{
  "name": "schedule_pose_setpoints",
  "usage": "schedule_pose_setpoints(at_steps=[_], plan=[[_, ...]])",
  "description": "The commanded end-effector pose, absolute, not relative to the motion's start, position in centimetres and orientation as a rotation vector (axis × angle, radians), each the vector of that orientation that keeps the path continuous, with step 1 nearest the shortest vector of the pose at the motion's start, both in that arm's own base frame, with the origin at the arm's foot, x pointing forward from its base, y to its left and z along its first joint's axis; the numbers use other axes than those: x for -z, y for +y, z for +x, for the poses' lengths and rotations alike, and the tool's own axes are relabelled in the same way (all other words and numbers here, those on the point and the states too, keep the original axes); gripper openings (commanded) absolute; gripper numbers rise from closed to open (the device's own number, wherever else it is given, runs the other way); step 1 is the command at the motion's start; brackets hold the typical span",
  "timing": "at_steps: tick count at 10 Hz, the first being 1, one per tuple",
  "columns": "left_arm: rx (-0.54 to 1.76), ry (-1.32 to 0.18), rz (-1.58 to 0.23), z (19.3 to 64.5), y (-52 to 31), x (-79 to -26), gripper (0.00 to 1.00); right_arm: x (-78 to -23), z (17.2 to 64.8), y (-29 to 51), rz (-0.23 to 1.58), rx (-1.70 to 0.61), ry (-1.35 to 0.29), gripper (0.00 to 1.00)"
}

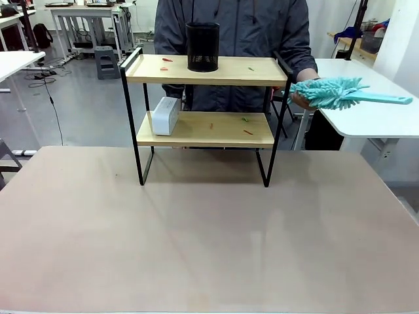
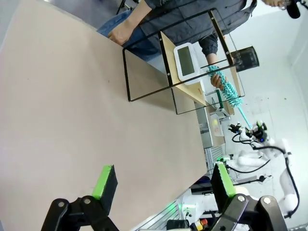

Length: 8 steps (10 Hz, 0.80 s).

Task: Clean the shelf.
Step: Pick up the Duster from the human.

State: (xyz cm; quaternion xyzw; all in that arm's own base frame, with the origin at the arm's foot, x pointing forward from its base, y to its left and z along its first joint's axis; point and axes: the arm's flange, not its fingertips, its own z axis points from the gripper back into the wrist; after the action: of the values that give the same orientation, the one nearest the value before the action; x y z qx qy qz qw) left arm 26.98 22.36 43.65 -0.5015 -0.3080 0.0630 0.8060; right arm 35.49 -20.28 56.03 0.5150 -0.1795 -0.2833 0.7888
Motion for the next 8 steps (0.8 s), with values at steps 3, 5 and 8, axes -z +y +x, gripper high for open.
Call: schedule_pose_setpoints(at_steps=[3, 5, 8], plan=[[-0.114, -0.688, -1.083, 27.1, 22.5, -43.7, 1.0, -54.3, 45.0, -16.1, 1.143, 0.699, -0.165, 1.0], [-0.114, -0.688, -1.083, 27.1, 22.5, -43.7, 1.0, -53.4, 46.5, -12.0, 1.136, 0.657, -0.056, 1.0], [-0.114, -0.688, -1.083, 27.1, 22.5, -43.7, 1.0, -52.4, 47.6, -7.7, 1.17, 0.587, 0.046, 1.0]])
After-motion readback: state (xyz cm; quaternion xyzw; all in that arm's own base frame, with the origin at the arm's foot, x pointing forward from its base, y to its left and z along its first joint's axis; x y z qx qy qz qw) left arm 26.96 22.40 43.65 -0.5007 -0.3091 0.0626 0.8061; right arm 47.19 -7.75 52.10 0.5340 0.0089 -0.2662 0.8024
